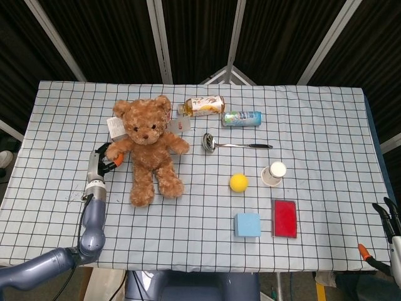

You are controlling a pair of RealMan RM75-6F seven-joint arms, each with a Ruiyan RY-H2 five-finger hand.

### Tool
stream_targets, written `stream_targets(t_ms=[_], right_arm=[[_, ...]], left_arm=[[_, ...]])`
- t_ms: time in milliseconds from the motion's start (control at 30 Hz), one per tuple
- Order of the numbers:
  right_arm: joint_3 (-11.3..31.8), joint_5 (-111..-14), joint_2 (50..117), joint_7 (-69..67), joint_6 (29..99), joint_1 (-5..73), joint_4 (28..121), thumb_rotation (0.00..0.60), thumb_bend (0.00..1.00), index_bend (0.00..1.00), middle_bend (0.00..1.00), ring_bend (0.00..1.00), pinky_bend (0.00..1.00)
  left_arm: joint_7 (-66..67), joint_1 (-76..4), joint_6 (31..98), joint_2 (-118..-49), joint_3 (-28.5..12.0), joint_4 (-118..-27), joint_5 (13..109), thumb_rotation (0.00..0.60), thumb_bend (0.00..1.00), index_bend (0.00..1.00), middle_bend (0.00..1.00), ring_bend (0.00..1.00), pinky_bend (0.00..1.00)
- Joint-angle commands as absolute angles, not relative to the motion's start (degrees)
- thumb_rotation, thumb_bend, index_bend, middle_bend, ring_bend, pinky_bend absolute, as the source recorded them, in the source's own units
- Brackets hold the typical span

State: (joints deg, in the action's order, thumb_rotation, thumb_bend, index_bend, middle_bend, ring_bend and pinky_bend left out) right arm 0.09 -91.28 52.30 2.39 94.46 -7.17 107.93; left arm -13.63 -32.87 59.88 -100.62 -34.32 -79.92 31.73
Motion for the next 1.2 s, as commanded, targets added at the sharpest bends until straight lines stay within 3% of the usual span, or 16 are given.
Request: stream_targets(t_ms=[33, 233, 333, 600, 900, 1200], right_arm=[[0.1, -91.2, 52.3, 2.5, 94.3, -7.1, 108.0, 0.6, 0.22, 0.14, 0.06, 0.1, 0.0], [0.1, -91.0, 52.4, 2.8, 94.2, -7.0, 108.0, 0.6, 0.22, 0.14, 0.06, 0.1, 0.0], [0.2, -91.0, 52.4, 2.7, 94.2, -7.1, 108.0, 0.6, 0.22, 0.14, 0.06, 0.1, 0.0], [0.1, -91.4, 52.3, 2.1, 94.5, -7.1, 107.9, 0.6, 0.22, 0.14, 0.06, 0.1, 0.0], [0.0, -91.4, 52.3, 2.0, 94.4, -7.1, 107.9, 0.6, 0.22, 0.14, 0.06, 0.1, 0.0], [0.0, -91.5, 52.2, 2.0, 94.5, -7.1, 108.0, 0.6, 0.22, 0.14, 0.06, 0.1, 0.0]], left_arm=[[-14.3, -32.4, 58.3, -100.5, -34.2, -78.2, 30.7, 0.6, 0.59, 0.49, 0.5, 0.12, 0.0], [-15.1, -32.5, 56.8, -100.9, -34.2, -76.1, 30.9, 0.6, 0.59, 0.49, 0.5, 0.11, 0.0], [-15.2, -32.6, 56.9, -101.0, -34.1, -76.0, 31.7, 0.6, 0.54, 0.47, 0.46, 0.1, 0.0], [-15.8, -32.1, 58.0, -100.6, -33.1, -77.6, 35.8, 0.6, 0.47, 0.27, 0.24, 0.02, 0.0], [-18.2, -30.6, 59.6, -100.1, -31.7, -77.7, 41.3, 0.6, 0.47, 0.15, 0.02, 0.0, 0.0], [-20.9, -25.0, 65.1, -94.4, -26.8, -84.5, 53.6, 0.6, 0.46, 0.14, 0.0, 0.0, 0.0]])
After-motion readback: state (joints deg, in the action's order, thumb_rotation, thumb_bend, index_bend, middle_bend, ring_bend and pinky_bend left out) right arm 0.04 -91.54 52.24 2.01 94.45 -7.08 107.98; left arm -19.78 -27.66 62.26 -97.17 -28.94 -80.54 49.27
